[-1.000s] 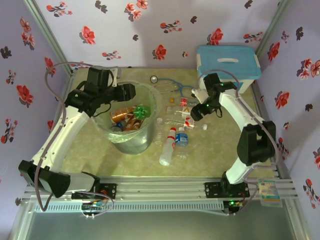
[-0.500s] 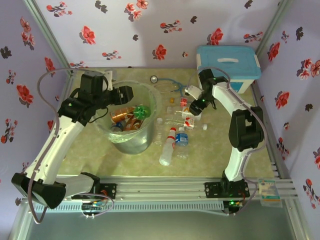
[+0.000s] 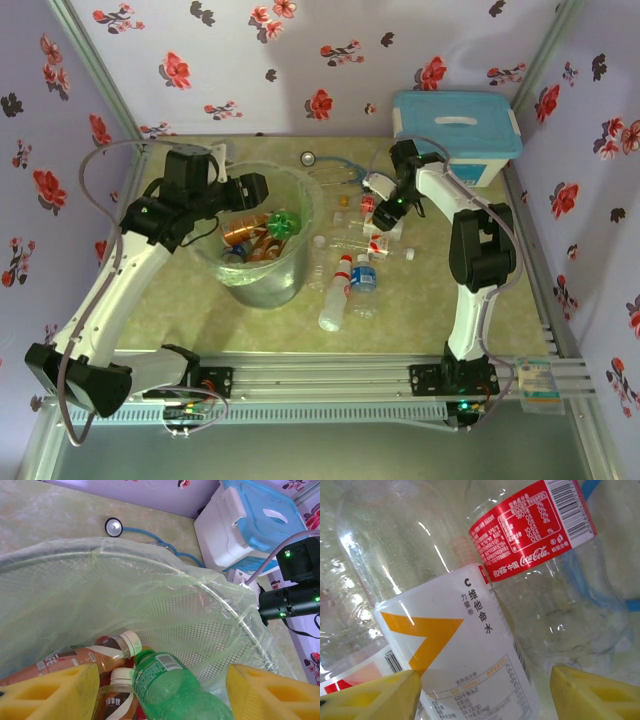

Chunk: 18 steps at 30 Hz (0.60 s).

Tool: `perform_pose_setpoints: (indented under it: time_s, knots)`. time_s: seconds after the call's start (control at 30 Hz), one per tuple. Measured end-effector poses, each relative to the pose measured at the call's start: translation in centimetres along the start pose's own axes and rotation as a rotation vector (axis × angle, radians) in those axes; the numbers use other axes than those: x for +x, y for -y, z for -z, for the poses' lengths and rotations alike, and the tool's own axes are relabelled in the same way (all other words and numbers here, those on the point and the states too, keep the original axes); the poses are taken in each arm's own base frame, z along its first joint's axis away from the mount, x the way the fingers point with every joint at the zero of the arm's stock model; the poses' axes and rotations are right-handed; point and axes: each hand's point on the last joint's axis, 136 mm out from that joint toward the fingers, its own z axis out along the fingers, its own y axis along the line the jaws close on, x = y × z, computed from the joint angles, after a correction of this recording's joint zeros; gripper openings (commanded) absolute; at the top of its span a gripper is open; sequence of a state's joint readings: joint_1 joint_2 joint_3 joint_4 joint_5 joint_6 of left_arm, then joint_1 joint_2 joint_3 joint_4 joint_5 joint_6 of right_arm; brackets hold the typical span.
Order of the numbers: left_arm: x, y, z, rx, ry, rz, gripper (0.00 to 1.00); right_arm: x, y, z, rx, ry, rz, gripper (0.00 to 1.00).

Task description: Put the plastic bottles in the bin

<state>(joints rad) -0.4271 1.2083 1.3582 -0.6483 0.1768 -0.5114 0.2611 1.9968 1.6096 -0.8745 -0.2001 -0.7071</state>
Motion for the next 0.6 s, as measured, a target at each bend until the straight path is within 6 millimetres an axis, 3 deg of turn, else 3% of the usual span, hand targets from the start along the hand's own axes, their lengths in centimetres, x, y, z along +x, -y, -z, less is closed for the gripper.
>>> perform_pose_setpoints:
  time_s: [0.6]
  knots:
    - [-0.2,0.1,-0.1,0.006,0.012,-0.003,0.69,0.1,-0.4,-1.4,-0.035,-0.014,-0.002,0.79]
